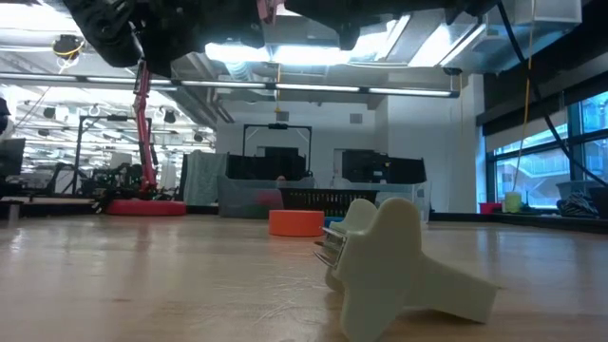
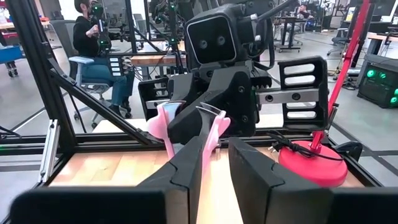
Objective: Pick and place Stapler, Stapler remover, tape
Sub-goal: Put the pink staple remover into the transparent bin
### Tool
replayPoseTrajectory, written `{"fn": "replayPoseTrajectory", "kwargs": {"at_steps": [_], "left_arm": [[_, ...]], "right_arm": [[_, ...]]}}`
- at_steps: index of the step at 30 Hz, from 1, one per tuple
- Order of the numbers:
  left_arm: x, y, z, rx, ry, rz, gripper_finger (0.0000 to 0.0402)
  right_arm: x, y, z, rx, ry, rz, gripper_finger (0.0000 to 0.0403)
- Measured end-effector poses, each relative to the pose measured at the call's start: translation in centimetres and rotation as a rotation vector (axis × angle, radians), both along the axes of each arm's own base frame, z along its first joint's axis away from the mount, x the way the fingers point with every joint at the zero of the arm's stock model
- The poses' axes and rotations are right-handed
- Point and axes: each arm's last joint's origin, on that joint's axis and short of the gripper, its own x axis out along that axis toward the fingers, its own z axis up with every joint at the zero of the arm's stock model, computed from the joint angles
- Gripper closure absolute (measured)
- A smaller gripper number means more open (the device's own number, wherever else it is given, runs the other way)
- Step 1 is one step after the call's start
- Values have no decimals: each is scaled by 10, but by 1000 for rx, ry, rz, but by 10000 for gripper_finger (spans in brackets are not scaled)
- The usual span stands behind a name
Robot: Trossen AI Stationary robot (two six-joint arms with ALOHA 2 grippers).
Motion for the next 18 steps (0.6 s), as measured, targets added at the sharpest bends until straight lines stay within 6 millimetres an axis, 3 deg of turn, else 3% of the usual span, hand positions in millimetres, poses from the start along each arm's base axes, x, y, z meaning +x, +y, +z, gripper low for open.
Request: {"fn": "replayPoseTrajectory", "kwargs": {"at_steps": [18], "left_arm": [[1, 1, 3, 9, -12, 13, 373]], "right_arm": [[0, 0, 1, 5, -13, 0, 322]]}}
